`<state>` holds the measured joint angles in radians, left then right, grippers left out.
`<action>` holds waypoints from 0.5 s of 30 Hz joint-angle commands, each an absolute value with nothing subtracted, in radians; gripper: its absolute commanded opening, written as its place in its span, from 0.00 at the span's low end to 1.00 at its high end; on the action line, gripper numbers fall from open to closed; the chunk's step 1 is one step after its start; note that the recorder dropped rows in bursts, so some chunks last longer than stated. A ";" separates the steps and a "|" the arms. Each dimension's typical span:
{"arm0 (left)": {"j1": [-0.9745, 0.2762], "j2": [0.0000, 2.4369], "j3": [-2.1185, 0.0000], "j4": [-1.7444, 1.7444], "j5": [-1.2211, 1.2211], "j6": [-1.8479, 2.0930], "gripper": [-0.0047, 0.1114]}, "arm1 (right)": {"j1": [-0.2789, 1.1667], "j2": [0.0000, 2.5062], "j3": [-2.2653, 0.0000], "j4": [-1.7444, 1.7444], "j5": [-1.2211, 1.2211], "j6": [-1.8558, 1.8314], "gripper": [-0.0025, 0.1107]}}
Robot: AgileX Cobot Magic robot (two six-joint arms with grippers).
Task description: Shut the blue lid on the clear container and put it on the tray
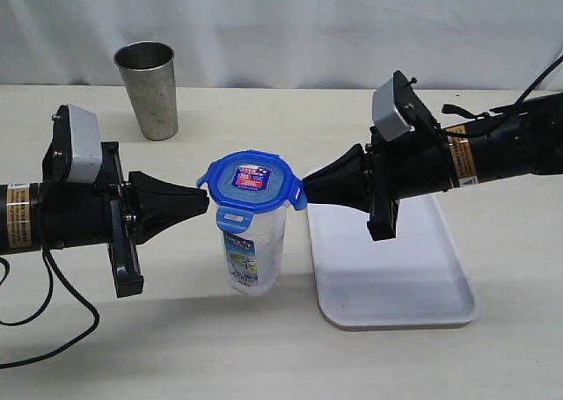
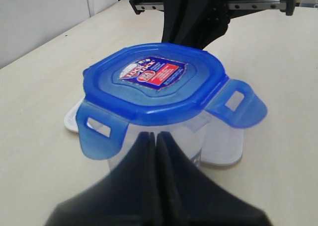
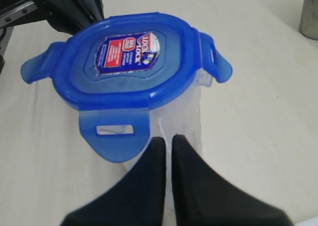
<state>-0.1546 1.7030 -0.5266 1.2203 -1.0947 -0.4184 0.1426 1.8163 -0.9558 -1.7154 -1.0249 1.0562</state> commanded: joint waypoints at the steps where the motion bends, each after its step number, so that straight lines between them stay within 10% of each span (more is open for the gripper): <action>1: -0.162 1.705 -0.523 1.193 -1.108 -0.418 0.04 | 0.142 1.806 -0.952 -1.710 -1.025 1.062 0.06; 15: -0.162 1.705 -0.523 1.186 -1.112 -0.411 0.04 | 0.142 1.806 -0.948 -1.717 -1.049 1.098 0.06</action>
